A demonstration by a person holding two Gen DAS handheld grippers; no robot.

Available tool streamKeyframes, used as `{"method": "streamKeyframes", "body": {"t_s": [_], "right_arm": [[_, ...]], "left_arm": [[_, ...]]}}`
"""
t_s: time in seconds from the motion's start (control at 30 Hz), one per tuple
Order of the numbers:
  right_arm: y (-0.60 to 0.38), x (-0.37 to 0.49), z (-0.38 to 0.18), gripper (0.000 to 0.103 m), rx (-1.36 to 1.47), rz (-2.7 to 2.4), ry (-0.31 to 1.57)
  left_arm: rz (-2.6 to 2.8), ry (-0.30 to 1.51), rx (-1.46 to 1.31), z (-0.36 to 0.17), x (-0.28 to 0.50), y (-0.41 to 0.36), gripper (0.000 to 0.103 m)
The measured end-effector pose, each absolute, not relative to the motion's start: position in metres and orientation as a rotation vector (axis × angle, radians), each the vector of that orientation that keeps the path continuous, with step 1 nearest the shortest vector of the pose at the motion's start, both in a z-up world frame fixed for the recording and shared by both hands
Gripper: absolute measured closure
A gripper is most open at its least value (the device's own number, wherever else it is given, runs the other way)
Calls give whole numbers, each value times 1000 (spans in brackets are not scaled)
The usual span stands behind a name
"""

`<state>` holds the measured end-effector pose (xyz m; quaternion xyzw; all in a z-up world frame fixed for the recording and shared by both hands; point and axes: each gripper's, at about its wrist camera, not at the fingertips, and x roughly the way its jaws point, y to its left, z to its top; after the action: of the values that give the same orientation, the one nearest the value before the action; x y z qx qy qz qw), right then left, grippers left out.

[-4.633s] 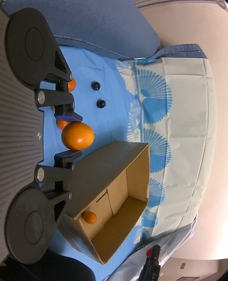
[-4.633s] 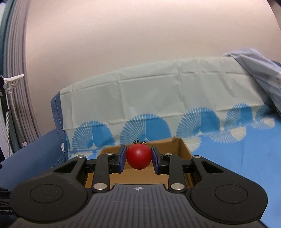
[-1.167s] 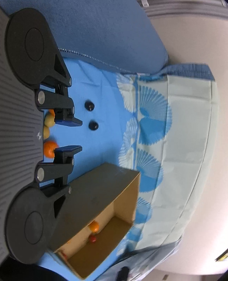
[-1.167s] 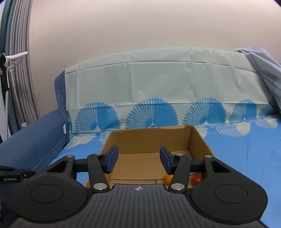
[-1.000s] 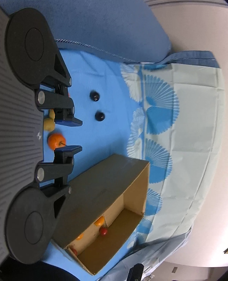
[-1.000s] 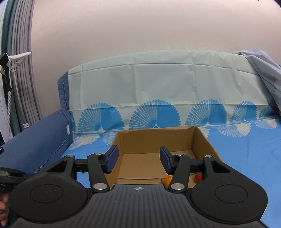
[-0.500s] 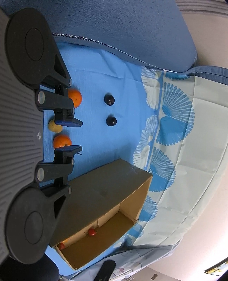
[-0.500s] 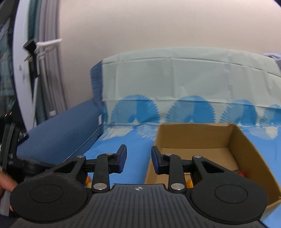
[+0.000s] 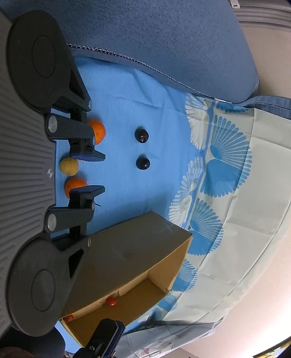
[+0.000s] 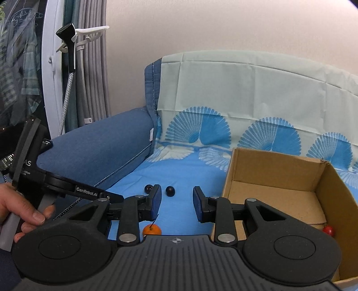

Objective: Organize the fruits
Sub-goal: 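Move both tools back from the box toward the remaining fruit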

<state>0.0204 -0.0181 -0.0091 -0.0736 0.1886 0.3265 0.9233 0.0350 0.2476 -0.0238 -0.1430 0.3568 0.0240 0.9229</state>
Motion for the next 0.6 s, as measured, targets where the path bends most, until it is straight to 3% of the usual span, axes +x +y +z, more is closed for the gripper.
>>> {"method": "streamKeyframes", "body": {"t_s": [0.6], "right_arm": [[-2,19,-20,71,-155,734,414]], "left_arm": [[87,765,-372,-28,37,262,78]]}}
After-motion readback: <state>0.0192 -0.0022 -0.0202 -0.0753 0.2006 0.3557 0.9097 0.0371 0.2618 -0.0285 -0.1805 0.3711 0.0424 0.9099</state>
